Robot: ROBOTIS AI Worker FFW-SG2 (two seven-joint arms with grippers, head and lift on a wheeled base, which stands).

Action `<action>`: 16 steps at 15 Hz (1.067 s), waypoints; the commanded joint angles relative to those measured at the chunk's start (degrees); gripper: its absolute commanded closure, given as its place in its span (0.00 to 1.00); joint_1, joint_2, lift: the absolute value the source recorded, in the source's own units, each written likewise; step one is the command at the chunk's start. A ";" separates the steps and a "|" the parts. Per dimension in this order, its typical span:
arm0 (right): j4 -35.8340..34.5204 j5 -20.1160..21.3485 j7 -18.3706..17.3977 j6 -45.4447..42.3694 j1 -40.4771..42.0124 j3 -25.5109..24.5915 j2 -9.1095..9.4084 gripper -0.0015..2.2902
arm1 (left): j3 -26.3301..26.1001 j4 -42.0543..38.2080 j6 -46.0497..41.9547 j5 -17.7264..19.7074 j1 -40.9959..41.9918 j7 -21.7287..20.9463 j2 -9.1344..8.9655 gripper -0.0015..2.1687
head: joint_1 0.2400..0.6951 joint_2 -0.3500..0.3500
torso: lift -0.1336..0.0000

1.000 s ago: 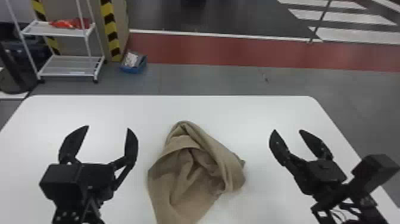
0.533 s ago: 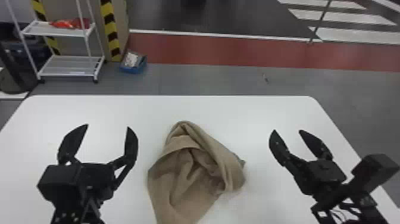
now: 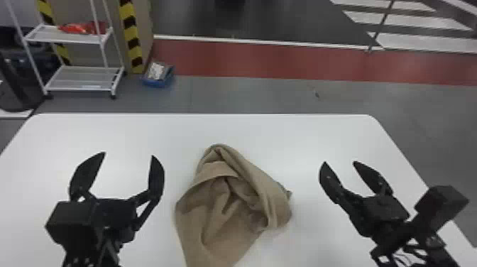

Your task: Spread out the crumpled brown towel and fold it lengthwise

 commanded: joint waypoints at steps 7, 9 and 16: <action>3.81 -0.18 15.13 8.73 -0.97 -1.45 0.53 0.13 | -0.26 1.27 0.76 0.27 0.85 0.89 -0.09 0.06 | 1.00 0.35 | 0.07; 3.37 0.09 16.10 9.60 -0.71 0.58 0.70 0.17 | -0.35 1.18 0.76 0.00 0.85 1.24 -0.09 0.06 | 1.00 0.38 | 0.07; -0.32 4.57 16.71 13.47 0.44 7.17 0.70 0.25 | -0.35 2.15 0.76 -0.08 0.68 1.42 -0.18 0.06 | 1.00 0.54 | 0.07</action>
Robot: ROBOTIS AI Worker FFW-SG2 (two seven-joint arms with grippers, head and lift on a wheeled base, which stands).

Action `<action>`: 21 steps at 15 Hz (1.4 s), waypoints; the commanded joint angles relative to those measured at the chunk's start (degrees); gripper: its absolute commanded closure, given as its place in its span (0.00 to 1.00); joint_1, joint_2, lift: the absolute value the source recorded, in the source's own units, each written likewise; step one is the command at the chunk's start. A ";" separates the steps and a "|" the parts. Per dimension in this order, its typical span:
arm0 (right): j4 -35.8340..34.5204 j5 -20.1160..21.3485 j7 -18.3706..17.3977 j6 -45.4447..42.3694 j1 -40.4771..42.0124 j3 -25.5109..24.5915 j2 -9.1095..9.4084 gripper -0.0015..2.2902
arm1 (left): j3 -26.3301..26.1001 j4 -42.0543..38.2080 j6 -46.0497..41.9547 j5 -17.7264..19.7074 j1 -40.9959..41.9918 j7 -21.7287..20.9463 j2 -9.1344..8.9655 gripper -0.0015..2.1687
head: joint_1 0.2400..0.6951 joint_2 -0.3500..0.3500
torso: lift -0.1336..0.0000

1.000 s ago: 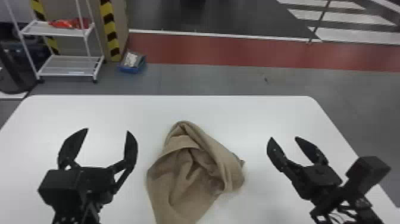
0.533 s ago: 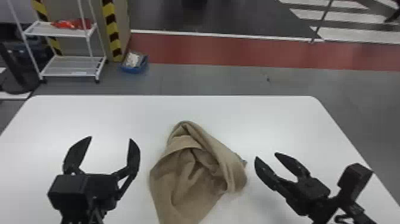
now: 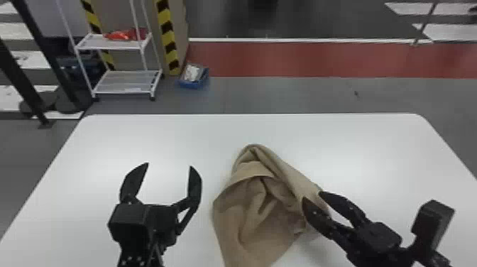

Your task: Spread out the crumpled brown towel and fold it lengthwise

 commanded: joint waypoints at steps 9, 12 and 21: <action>-5.22 2.08 -0.48 5.30 -0.89 0.23 0.00 0.77 | -0.67 0.58 -0.17 -0.05 -0.46 -0.53 -0.07 0.06 | 1.00 0.57 | 0.07; -8.91 -2.93 -2.15 5.13 -1.50 -4.34 0.17 0.77 | -1.28 0.58 -0.17 -0.32 -0.46 -0.27 0.10 0.06 | 1.00 0.55 | 0.07; 22.20 -1.43 -9.98 -2.26 -19.17 -18.93 -2.11 0.36 | -2.34 -0.39 0.35 -1.55 -0.20 -0.97 0.63 0.06 | 1.00 0.21 | 0.07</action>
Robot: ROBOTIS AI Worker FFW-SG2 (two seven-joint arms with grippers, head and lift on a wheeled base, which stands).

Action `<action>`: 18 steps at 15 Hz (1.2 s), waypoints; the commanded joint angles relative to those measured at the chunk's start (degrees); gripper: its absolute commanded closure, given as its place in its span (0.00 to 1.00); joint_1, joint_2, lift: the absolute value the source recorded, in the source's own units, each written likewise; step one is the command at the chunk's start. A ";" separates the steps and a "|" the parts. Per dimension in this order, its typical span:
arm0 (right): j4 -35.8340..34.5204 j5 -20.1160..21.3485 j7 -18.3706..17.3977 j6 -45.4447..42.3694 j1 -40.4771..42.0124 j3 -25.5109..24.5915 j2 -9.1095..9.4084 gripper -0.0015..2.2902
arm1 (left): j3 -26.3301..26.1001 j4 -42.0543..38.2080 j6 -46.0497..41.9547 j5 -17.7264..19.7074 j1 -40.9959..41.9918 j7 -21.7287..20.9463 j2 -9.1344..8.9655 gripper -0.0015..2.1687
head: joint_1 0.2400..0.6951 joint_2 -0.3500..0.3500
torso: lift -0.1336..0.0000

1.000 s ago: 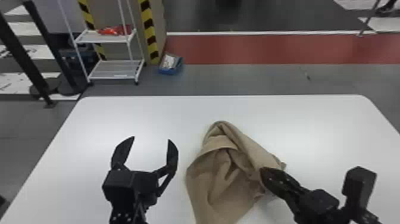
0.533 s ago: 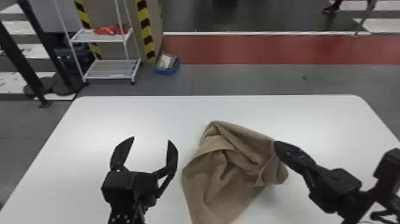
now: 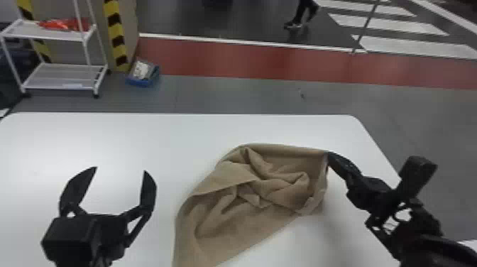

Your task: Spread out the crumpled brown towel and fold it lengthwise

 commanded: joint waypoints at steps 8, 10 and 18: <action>-2.24 -2.77 0.39 -7.38 6.21 -10.23 -0.29 0.02 | -3.72 -3.27 11.69 0.23 -0.50 0.34 0.86 0.06 | 1.00 0.01 | 0.07; -2.76 -2.77 1.89 -7.73 7.26 -10.75 -0.20 0.06 | -6.27 -7.67 20.47 0.84 0.82 2.62 1.65 0.06 | 1.00 0.00 | 0.07; -2.41 -2.24 2.15 -10.55 8.40 -9.96 -0.02 0.09 | -17.17 -18.30 35.42 10.95 1.52 13.87 5.43 0.10 | 1.00 0.00 | 0.07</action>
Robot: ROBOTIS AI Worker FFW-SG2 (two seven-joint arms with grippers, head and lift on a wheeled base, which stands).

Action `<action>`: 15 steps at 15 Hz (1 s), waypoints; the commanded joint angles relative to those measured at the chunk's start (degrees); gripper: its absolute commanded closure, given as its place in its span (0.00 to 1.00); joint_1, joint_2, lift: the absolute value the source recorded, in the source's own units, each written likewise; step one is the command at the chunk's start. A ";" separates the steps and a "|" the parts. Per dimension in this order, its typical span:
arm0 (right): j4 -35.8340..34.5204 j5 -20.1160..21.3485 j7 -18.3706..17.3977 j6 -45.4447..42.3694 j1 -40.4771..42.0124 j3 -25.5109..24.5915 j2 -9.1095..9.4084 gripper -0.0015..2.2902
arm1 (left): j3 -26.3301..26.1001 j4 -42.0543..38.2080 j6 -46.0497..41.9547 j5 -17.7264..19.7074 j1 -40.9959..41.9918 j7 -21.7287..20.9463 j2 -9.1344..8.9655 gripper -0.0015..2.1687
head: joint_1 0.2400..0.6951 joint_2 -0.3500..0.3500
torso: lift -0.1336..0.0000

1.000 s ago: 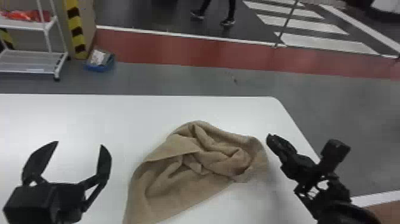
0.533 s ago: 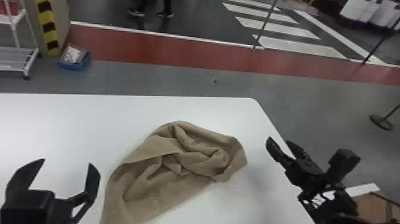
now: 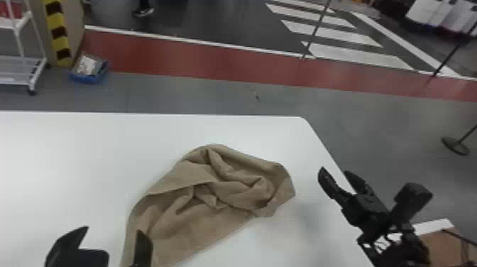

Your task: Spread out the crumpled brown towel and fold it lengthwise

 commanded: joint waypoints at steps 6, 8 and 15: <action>-0.40 -0.06 0.35 -0.23 0.52 0.65 0.43 0.09 | -2.25 0.21 14.25 5.46 -2.26 1.04 -1.66 0.21 | 1.00 0.00 | 0.07; -0.49 0.03 0.35 -0.23 0.52 1.27 0.43 0.09 | -2.69 0.21 16.54 5.37 -2.61 1.92 -1.66 0.21 | 1.00 0.00 | 0.07; -0.49 0.03 0.27 -0.41 0.52 1.88 0.52 0.09 | -3.04 0.56 20.58 5.46 -3.49 2.53 -1.66 0.21 | 1.00 0.00 | 0.07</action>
